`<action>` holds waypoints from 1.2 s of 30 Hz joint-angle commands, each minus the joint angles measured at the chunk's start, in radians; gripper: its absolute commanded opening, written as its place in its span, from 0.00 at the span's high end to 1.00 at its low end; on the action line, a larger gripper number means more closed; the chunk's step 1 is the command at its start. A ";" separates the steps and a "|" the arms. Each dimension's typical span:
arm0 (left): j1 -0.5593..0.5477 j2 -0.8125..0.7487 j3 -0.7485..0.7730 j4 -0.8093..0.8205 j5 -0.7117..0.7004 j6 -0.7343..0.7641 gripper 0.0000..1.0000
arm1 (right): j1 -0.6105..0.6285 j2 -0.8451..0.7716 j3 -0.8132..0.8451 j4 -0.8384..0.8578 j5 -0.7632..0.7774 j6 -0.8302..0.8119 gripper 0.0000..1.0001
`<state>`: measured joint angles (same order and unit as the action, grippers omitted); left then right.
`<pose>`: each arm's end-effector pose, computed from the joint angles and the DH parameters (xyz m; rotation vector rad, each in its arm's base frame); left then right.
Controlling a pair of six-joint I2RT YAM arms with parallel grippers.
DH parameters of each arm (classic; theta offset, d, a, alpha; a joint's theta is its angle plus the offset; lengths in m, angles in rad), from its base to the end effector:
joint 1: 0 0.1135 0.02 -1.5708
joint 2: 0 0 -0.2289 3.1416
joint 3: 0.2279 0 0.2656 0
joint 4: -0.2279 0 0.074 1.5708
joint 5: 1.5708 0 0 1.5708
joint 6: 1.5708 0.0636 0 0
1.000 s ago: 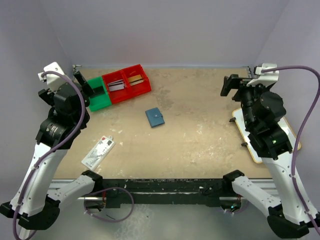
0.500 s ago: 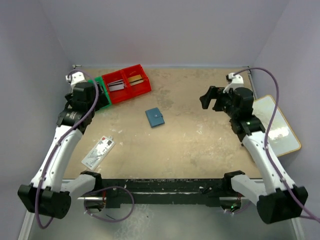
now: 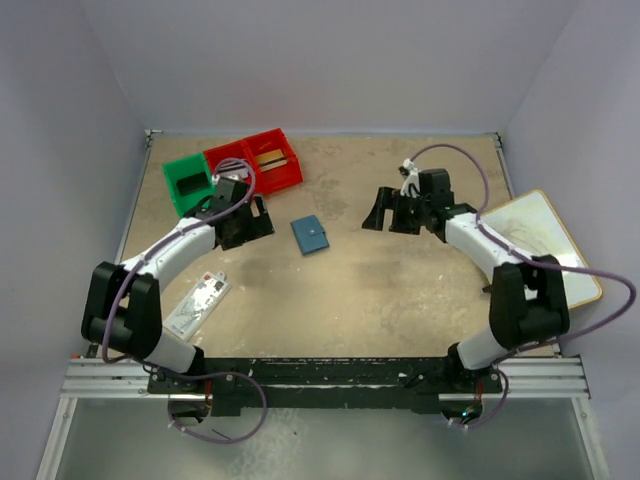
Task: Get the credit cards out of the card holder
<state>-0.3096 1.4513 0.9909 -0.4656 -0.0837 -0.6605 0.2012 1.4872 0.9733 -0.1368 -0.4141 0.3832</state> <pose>0.3195 -0.0966 0.1698 -0.4741 2.4725 -0.2988 0.3485 0.0972 0.1866 -0.0288 2.2693 0.7763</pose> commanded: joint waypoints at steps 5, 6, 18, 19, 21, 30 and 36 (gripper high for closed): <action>-0.055 0.229 0.081 0.250 0.189 -0.100 0.18 | 0.134 0.264 0.222 0.034 -0.015 0.084 0.15; -0.064 0.267 0.093 0.269 0.205 -0.110 0.20 | 0.145 0.304 0.253 0.033 -0.027 0.097 0.18; -0.096 0.384 0.100 0.412 0.272 -0.169 0.34 | 0.229 0.610 0.462 0.078 -0.144 0.127 0.35; -0.100 0.382 0.091 0.418 0.275 -0.166 0.35 | 0.232 0.624 0.462 0.079 -0.145 0.129 0.35; -0.106 0.380 0.075 0.426 0.283 -0.157 0.38 | 0.240 0.648 0.460 0.077 -0.152 0.123 0.37; -0.168 0.370 0.020 0.426 0.284 -0.125 0.62 | 0.268 0.597 0.254 0.222 -0.164 0.177 0.57; -0.242 0.313 -0.034 0.461 0.255 -0.135 0.73 | 0.276 0.456 0.021 0.376 -0.169 0.262 0.72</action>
<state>-0.4786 1.8091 0.9874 -0.0380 0.1749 -0.8009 0.4488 2.0171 1.1347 0.1902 -0.5747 0.5835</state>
